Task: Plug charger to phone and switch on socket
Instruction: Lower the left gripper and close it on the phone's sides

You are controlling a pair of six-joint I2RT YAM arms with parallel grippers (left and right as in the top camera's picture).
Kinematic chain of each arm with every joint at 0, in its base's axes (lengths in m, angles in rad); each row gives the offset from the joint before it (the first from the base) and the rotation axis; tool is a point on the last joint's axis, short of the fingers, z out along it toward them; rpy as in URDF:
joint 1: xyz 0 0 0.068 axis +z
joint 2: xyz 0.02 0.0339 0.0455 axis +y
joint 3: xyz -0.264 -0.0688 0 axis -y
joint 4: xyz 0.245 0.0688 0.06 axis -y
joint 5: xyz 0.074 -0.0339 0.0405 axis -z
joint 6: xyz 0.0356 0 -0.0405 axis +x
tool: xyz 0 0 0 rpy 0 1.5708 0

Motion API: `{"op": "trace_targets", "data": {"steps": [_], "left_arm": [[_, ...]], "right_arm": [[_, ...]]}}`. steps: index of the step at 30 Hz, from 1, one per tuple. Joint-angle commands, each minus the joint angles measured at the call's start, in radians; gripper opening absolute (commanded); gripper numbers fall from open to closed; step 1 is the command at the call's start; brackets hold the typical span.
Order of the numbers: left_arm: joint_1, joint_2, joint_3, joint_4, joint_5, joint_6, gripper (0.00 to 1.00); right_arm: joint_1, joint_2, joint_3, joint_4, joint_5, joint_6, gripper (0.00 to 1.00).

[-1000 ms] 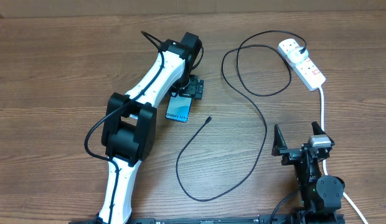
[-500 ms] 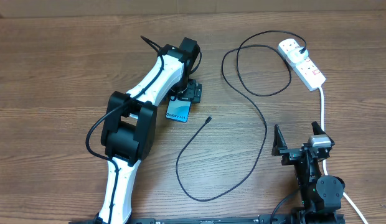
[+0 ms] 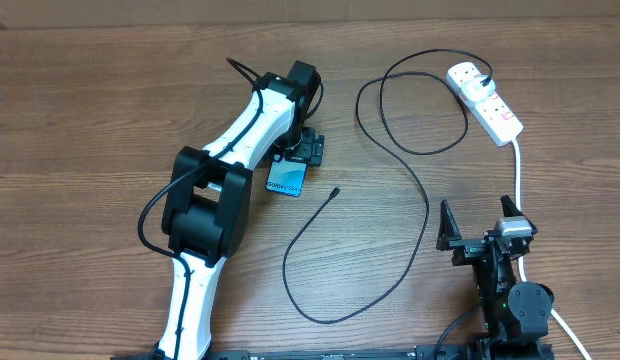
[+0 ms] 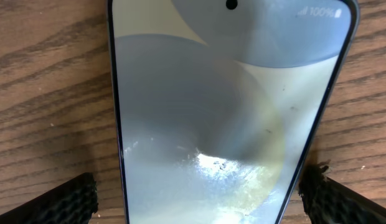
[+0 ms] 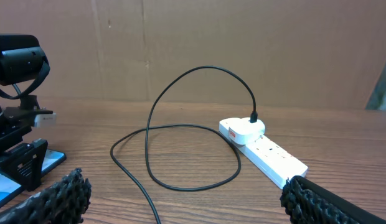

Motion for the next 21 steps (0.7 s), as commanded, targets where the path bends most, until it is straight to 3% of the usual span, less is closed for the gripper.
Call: {"op": "trace_targets", "data": {"steps": [1, 21], "left_arm": [[0.006, 0.012, -0.011, 0.001, 0.005, 0.019, 0.99], [0.014, 0.012, -0.075, 0.046, 0.039, 0.019, 0.96]], "right_arm": [[-0.004, -0.011, -0.01, 0.006, 0.002, 0.005, 1.0], [-0.004, -0.011, -0.01, 0.006, 0.002, 0.005, 1.0]]}}
